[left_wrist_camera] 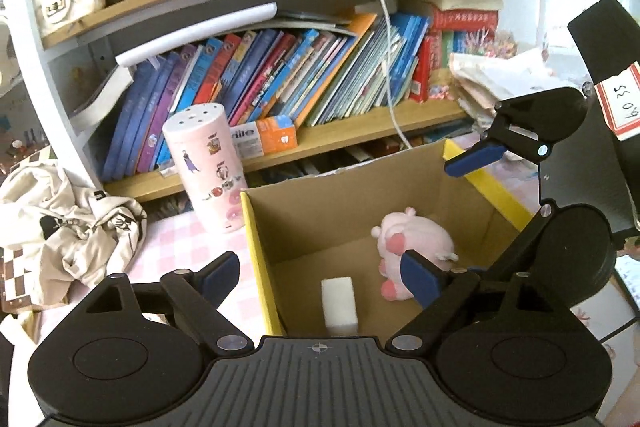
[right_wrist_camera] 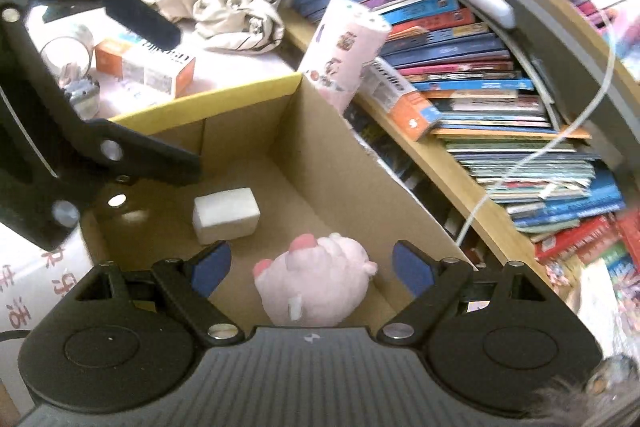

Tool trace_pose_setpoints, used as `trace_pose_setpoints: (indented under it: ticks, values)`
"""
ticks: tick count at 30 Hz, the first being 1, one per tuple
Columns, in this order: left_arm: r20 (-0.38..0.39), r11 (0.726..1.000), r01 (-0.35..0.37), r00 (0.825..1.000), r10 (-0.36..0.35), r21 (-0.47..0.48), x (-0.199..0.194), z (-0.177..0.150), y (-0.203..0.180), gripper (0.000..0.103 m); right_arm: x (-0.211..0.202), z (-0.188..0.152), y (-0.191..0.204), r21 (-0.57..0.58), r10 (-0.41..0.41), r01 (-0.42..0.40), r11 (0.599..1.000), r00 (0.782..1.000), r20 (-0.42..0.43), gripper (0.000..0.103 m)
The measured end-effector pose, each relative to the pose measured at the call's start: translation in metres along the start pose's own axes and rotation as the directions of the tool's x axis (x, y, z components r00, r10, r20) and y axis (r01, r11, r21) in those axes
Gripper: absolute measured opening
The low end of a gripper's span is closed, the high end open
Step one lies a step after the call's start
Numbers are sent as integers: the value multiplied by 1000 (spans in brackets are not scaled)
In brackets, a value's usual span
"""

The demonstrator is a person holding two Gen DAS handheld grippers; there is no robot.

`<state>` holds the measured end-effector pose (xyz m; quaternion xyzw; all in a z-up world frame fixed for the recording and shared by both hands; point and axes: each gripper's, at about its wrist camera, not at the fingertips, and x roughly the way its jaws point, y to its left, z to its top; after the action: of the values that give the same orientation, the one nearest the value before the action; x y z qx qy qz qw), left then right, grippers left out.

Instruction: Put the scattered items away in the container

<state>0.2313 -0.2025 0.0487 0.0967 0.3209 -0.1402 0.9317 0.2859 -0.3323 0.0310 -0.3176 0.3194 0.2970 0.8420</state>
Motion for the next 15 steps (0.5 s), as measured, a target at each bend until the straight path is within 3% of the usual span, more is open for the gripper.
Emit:
trace_pose_setpoints:
  ticks: [7,15]
  values:
    - [68,999,42,997,-40,-31,-38,-11,6,95,-37,-10,8,108,-85,81,991,996,30,88]
    - [77,995,86,994,-82,-52,-66,-34,18,95,-65,-21,26,265,-154,142,954,988,27,89]
